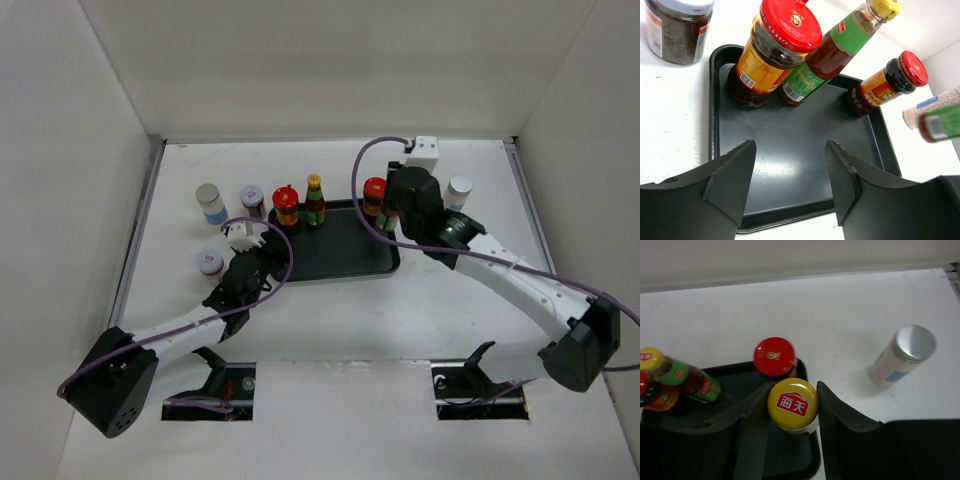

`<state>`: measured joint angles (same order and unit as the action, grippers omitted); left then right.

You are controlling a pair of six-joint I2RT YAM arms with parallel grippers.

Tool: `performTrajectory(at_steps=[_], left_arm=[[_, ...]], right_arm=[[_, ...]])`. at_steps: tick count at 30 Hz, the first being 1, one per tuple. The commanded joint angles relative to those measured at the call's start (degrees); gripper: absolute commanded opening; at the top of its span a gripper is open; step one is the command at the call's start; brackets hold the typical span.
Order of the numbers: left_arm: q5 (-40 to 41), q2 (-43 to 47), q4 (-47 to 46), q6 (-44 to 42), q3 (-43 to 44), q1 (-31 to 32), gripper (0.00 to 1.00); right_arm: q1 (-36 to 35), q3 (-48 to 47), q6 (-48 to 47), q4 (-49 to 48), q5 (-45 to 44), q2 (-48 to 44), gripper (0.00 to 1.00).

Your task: Organize the condiment bottles

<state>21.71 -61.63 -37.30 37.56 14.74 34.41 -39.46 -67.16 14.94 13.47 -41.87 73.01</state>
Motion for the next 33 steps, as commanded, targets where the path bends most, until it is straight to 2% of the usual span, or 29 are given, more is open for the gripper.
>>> performTrajectory(at_steps=[1, 10, 16, 22, 33], left_arm=[[-0.7, 0.1, -3.0, 0.3, 0.6, -0.4, 0.56], [0.3, 1.4, -3.1, -0.4, 0.0, -0.9, 0.57], [0.7, 0.8, -3.2, -0.9, 0.2, -0.5, 0.57], [1.0, 0.5, -3.4, -1.0, 0.4, -0.4, 0.58], [1.6, -0.3, -3.5, -1.3, 0.5, -0.4, 0.59]], right_arm=[[-2.1, -6.3, -0.8, -10.1, 3.9, 4.0, 0.18], [-1.6, -16.0, -0.7, -16.2, 13.9, 18.5, 0.18], [0.2, -20.2, -0.9, -18.1, 16.6, 25.9, 0.18], [1.3, -21.7, -1.8, -18.8, 16.6, 30.4, 0.18], [1.6, -21.7, -3.9, -21.4, 15.8, 32.9, 0.19]])
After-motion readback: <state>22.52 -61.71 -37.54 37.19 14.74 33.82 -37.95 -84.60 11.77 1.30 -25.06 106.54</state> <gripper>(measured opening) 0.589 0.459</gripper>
